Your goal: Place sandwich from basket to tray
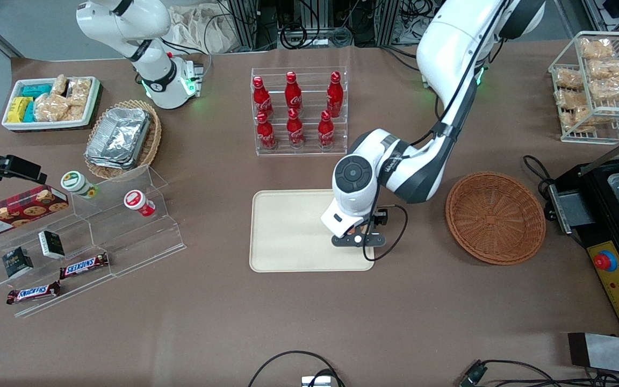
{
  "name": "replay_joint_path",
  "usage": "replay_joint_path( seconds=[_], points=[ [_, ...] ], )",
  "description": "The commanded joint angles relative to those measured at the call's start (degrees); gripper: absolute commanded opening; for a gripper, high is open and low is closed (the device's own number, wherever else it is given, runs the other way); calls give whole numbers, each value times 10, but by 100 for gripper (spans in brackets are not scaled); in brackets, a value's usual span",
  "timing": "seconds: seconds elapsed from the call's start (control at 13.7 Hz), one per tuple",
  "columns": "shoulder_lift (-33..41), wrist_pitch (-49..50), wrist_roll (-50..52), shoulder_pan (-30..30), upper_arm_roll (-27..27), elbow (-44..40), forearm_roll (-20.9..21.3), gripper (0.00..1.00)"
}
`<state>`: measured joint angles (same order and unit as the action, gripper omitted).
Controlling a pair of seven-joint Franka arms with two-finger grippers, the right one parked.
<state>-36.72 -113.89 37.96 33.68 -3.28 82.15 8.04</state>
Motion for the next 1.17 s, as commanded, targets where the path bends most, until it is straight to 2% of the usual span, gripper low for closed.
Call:
replay_joint_path(
  seconds=[0.0,0.44,0.58,1.1],
  points=[
    [38,31,10,1,23,2,7,82],
    [98,78,11,1,76,1,2,86],
    [111,97,11,1,95,1,2,100],
    [141,120,0,0,152,-1,-14,100]
  ],
)
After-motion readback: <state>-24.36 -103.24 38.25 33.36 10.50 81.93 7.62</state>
